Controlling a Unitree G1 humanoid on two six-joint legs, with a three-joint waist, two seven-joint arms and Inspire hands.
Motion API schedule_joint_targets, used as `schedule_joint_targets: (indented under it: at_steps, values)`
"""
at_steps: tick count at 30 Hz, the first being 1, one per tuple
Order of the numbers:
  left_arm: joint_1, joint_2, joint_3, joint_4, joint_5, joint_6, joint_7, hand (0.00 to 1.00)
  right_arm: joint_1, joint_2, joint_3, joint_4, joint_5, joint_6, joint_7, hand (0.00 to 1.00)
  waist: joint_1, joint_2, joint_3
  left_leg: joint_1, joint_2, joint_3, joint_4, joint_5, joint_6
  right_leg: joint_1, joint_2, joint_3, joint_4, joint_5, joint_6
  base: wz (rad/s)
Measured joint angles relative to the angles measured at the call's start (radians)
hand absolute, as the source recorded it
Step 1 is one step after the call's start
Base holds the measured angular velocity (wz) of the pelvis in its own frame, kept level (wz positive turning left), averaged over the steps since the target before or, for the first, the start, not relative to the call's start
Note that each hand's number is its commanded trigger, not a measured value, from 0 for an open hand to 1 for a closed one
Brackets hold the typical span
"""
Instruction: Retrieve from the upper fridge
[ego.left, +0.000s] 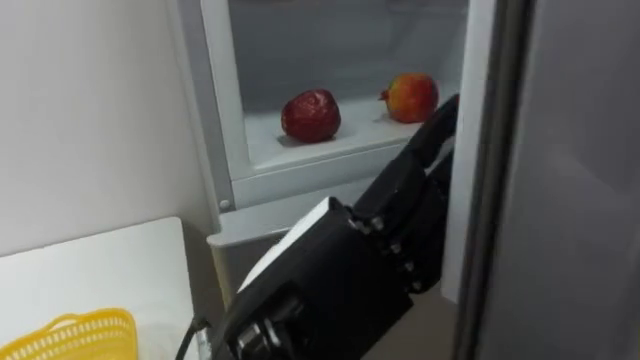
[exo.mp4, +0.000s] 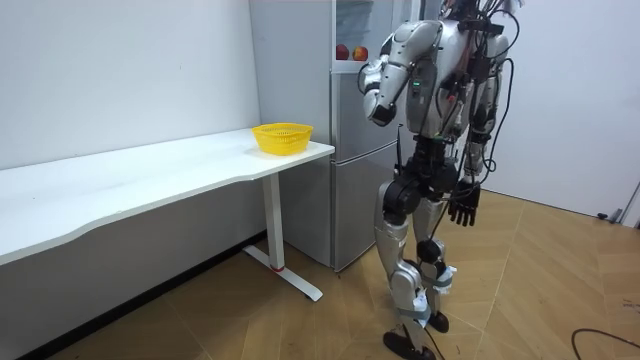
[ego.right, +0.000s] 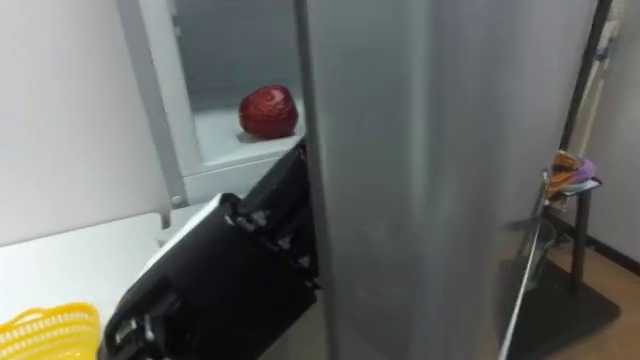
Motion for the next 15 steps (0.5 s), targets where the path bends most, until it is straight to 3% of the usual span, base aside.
schedule_joint_targets:
  at_steps: [6,15]
  values:
    - [-0.057,-0.001,-0.064,0.017,-0.001,0.000,-0.030,0.00,0.005,-0.006,-0.001,0.012,0.065,0.001,0.002,0.00,-0.051,0.001,-0.0007,-0.002,0.003,0.021,-0.002,0.000,0.000,-0.009,0.000,0.024,0.004,0.001,-0.001,-0.14]
    - [-0.071,-0.001,-0.120,0.023,-0.001,0.004,-0.050,0.00,-0.003,-0.016,-0.021,0.025,0.100,-0.001,0.002,0.00,-0.099,0.005,0.0012,0.001,0.016,0.056,-0.002,0.000,-0.001,-0.016,0.017,0.056,0.001,0.009,-0.010,-0.10]
